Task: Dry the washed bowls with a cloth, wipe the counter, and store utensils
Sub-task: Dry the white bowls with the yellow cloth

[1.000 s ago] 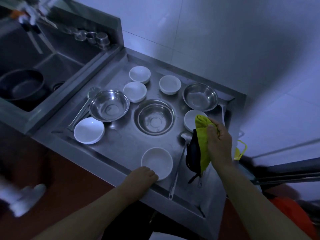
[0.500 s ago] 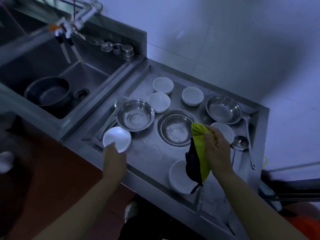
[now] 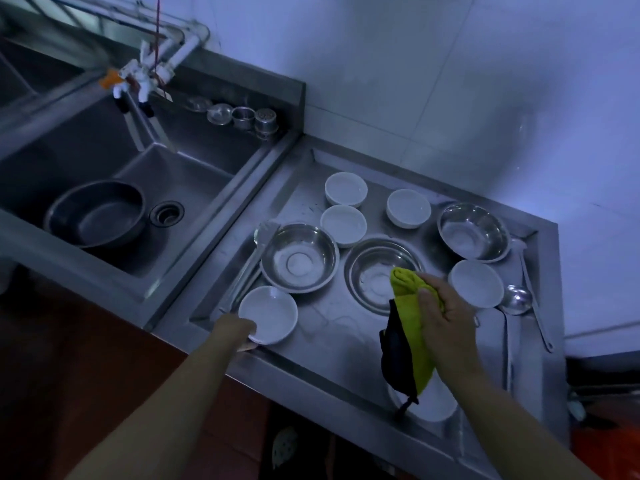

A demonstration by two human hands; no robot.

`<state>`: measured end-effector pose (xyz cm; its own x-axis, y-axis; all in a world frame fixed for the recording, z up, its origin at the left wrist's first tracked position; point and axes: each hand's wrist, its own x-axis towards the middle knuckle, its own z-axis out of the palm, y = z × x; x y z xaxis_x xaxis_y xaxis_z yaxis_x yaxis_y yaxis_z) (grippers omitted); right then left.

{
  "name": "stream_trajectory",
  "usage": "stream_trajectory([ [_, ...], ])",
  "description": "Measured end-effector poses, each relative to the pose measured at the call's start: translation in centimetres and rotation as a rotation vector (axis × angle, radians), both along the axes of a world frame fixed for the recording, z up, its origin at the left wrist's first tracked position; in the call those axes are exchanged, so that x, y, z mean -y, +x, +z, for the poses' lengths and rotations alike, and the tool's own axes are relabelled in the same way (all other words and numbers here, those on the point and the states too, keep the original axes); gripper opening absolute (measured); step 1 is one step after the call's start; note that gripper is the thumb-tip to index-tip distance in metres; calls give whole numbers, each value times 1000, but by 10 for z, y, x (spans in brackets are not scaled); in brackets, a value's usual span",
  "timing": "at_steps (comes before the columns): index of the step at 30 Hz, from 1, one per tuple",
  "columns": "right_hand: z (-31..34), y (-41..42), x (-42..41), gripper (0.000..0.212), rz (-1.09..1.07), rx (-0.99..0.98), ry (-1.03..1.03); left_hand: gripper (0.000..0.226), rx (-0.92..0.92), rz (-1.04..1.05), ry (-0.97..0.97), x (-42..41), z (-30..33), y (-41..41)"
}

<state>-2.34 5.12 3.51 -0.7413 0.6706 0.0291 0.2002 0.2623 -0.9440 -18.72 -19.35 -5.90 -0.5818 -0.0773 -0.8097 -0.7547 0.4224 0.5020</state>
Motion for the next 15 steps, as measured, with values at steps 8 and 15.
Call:
stream_trajectory([
  [8,-4,-21,26,26,-31,-28,-10,37,-139,-180,103,37,33,-10],
  [15,7,-32,45,31,36,-75,69,46,-819,-793,-242,58,65,-11],
])
